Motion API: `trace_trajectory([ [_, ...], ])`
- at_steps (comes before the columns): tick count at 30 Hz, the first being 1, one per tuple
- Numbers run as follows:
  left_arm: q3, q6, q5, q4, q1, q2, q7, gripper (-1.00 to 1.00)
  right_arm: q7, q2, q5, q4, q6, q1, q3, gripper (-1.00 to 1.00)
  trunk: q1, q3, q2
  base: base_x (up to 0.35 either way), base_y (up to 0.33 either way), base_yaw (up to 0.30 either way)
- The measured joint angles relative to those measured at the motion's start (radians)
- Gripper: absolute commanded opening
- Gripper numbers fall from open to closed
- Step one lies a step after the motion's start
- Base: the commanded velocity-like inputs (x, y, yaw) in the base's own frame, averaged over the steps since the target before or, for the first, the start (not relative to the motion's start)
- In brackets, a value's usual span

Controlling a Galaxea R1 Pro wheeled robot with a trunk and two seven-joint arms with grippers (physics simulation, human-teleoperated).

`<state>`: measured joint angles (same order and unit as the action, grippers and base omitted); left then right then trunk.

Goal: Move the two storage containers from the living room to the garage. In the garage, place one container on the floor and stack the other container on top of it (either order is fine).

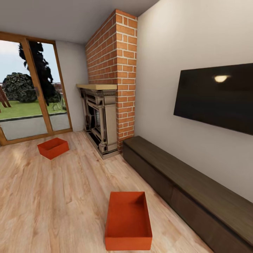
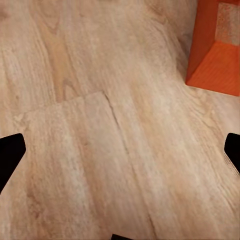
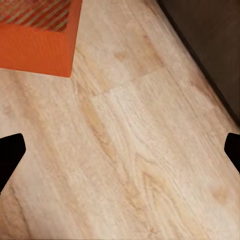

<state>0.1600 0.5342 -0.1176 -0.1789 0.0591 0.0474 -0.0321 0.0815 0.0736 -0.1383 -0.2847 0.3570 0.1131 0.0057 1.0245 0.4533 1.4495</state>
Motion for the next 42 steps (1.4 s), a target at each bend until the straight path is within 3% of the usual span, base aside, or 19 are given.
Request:
trace_trajectory([
  [22, 0.0, 0.0, 0.0, 0.0, 0.0, 0.0, 0.0, 1.0, 0.0, 0.0, 0.0, 0.0, 0.0, 0.0, 0.0, 1.0, 0.0, 0.0, 0.0, 0.325, 0.059, 0.0],
  [34, 0.0, 0.0, 0.0, 0.0, 0.0, 0.001, 0.0, 1.0, 0.0, 0.0, -0.001, 0.0, 0.0, 0.0, 0.001, 1.0, 0.0, 0.0, 0.0, 0.316, -0.066, 0.0],
  [42, 0.0, 0.0, 0.0, 0.0, 0.0, 0.0, 0.0, 1.0, 0.0, 0.0, -0.002, 0.0, 0.0, 0.0, 0.0, 1.0, 0.001, 0.0, 0.0, 0.076, -0.059, 0.0],
])
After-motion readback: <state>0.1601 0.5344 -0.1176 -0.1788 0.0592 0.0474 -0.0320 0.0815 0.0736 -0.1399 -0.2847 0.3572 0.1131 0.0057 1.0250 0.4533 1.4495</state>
